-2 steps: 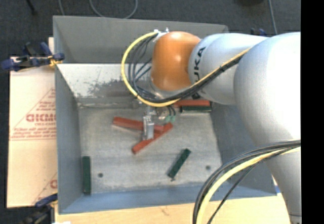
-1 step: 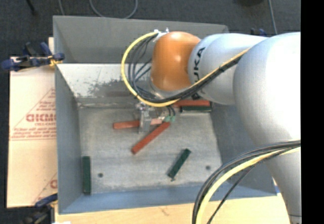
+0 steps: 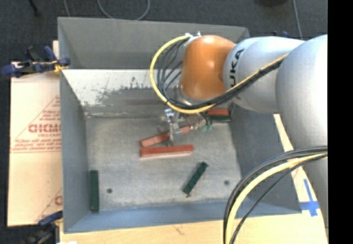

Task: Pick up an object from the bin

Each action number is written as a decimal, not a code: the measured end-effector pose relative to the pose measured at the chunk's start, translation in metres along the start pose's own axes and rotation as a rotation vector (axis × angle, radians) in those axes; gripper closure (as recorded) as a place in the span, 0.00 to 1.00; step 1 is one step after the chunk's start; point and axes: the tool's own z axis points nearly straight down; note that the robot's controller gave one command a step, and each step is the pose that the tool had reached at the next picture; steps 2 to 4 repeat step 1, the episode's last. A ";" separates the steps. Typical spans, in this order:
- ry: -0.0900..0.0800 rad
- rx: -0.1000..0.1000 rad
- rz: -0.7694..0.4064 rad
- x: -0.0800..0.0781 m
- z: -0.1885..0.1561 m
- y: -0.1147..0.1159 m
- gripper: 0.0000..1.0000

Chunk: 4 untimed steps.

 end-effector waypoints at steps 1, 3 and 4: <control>-0.011 -0.002 0.086 0.019 -0.146 0.049 1.00; -0.011 -0.002 0.086 0.019 -0.146 0.049 1.00; -0.011 -0.002 0.086 0.019 -0.146 0.049 1.00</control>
Offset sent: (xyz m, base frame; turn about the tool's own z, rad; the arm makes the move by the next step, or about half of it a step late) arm -0.0347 0.0402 0.1399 0.0887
